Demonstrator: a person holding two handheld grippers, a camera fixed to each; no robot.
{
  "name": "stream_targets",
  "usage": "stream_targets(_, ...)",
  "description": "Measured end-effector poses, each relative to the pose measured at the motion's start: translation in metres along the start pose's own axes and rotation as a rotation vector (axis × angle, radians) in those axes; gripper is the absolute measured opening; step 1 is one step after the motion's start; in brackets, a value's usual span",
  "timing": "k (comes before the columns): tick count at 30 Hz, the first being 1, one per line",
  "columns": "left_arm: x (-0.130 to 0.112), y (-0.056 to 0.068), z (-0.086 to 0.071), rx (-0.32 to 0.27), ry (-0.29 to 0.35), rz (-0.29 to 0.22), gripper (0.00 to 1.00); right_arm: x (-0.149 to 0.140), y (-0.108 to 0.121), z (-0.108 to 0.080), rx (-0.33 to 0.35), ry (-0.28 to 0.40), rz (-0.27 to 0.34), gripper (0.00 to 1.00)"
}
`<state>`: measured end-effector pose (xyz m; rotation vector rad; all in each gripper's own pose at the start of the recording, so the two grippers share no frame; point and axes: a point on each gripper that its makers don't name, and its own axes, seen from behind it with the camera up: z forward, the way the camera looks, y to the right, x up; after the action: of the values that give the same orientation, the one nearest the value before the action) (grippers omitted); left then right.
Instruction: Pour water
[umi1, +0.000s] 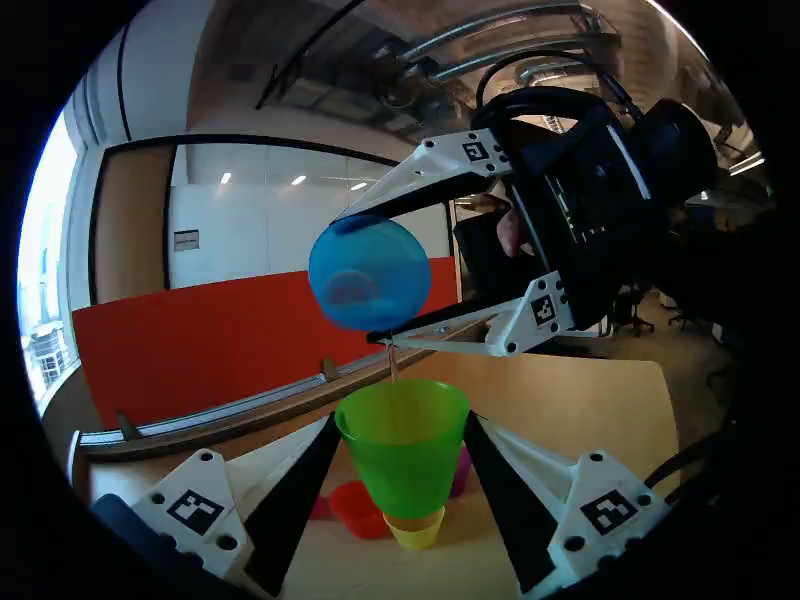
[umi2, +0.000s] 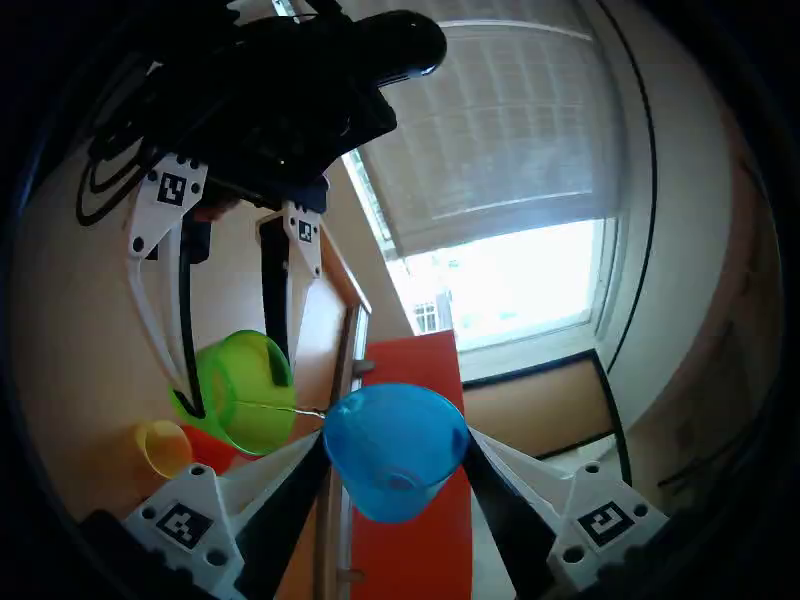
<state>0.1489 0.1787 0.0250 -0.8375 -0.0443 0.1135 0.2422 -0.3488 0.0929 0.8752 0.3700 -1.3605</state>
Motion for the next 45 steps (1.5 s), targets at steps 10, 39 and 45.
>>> stream_targets(10, 0.0027, 0.0002, -0.0011, 0.001, 0.005, -0.001, 0.88, 0.0024, 0.0005, 0.0013, -0.005, 0.0, -0.014, 0.91)
stream_targets(39, 0.0031, -0.003, -0.0015, 0.009, 0.015, -0.006, 0.88, -0.0013, 0.0063, 0.0046, -0.011, -0.004, -0.058, 0.91)
stream_targets(45, 0.0034, -0.0034, -0.0015, 0.009, 0.015, -0.007, 0.88, 0.0016, 0.0075, 0.005, -0.014, 0.001, -0.064, 0.91)
